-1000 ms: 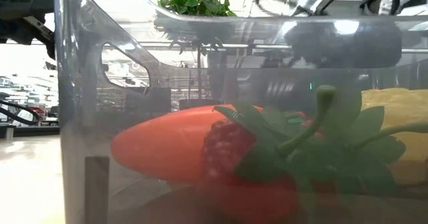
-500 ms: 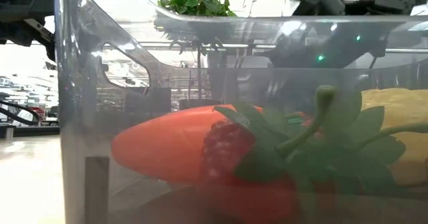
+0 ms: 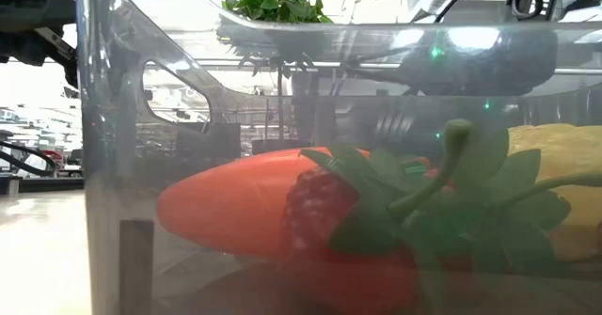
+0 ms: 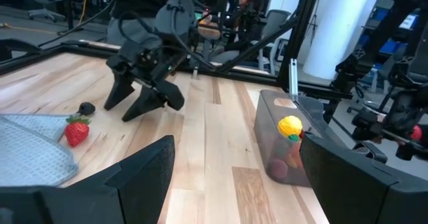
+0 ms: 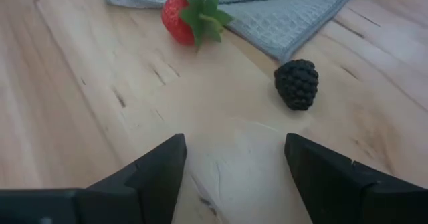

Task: Pick and placing Produce into tupperware
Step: Put the pink peach into the black bin

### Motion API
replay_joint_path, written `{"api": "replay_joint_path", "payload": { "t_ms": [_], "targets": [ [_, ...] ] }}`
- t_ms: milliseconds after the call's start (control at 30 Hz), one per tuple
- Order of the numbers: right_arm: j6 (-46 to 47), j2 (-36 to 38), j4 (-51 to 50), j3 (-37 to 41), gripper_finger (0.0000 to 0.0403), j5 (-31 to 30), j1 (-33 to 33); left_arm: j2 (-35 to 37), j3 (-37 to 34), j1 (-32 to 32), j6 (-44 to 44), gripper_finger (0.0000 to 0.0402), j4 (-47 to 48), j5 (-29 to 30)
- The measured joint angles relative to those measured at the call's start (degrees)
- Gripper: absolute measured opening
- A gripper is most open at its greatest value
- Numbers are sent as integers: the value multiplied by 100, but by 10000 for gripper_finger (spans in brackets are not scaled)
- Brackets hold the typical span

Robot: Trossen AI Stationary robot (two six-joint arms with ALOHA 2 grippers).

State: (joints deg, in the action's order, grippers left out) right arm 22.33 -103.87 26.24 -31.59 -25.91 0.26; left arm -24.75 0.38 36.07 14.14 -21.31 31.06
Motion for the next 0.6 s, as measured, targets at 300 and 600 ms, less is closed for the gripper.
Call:
{"api": "replay_joint_path", "payload": {
  "t_ms": [300, 600],
  "targets": [
    [-8, 131, -204, 0, 285, 76, 41, 0, -1, -1, 26, 309, 51, 76],
    [-19, 1356, -1065, 37, 286, 122, 190, 0, 0, 1, 130, 309, 133, 99]
  ]
}}
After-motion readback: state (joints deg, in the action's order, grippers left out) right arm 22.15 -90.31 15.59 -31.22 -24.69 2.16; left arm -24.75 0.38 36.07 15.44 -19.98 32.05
